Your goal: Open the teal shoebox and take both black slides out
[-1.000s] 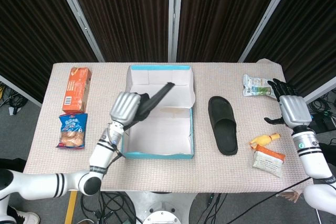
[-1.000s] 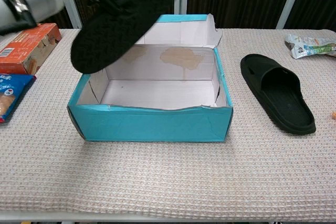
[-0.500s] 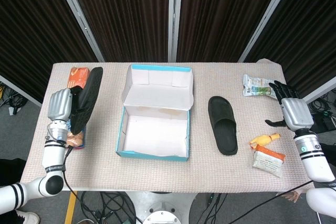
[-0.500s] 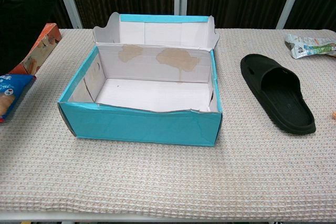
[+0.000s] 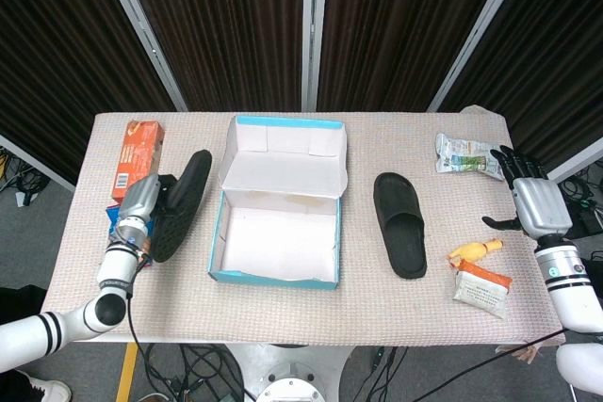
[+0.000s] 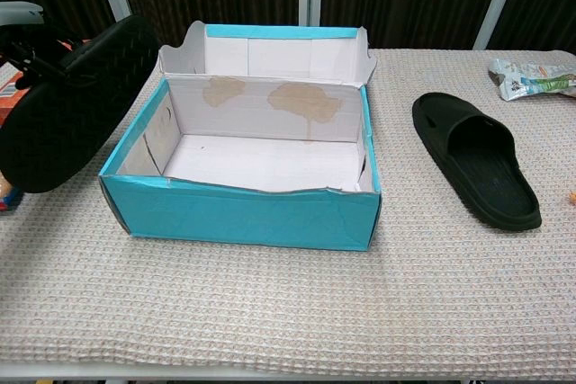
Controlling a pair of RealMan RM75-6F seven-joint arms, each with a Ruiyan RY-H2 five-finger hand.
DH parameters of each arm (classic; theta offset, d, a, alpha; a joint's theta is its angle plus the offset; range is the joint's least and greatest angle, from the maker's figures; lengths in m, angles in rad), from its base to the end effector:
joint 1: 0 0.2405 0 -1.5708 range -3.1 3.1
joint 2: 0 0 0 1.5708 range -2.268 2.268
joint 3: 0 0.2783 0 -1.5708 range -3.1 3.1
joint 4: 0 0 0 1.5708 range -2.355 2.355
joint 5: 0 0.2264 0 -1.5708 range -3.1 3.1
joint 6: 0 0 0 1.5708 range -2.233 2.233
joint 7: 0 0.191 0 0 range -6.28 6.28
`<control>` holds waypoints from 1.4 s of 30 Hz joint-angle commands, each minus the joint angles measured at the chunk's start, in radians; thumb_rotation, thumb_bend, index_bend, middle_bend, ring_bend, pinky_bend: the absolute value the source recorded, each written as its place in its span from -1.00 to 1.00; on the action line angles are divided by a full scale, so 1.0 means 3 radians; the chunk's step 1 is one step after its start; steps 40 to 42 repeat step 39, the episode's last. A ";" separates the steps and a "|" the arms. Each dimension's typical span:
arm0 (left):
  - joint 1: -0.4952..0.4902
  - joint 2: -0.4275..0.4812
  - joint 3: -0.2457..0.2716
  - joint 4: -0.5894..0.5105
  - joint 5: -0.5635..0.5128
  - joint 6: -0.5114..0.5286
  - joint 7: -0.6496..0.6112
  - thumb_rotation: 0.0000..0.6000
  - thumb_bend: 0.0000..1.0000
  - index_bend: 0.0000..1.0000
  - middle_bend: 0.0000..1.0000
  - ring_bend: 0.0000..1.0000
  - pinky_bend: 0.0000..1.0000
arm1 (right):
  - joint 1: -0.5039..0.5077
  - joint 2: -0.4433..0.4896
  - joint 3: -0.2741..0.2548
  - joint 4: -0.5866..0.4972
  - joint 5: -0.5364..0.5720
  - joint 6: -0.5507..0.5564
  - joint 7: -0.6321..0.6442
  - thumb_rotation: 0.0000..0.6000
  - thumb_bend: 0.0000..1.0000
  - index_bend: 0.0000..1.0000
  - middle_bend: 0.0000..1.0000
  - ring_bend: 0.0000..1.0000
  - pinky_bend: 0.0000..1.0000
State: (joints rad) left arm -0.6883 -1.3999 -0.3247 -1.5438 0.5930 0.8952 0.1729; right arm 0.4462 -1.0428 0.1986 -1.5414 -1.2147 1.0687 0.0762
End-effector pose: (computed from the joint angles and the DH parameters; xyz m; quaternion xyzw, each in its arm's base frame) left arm -0.2325 0.4349 0.0168 -0.5215 -0.6220 -0.3698 0.4522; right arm -0.3032 -0.3848 0.1736 0.6135 -0.4159 0.3778 0.5549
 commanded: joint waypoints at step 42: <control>0.1562 0.0694 0.1116 0.0203 0.2170 0.2021 -0.0664 1.00 -1.00 -0.71 -0.78 -0.94 -0.67 | -0.1062 -0.0081 -0.0561 0.0013 -0.1024 0.1368 0.0935 1.00 -0.69 -1.00 -1.00 -1.00 -1.00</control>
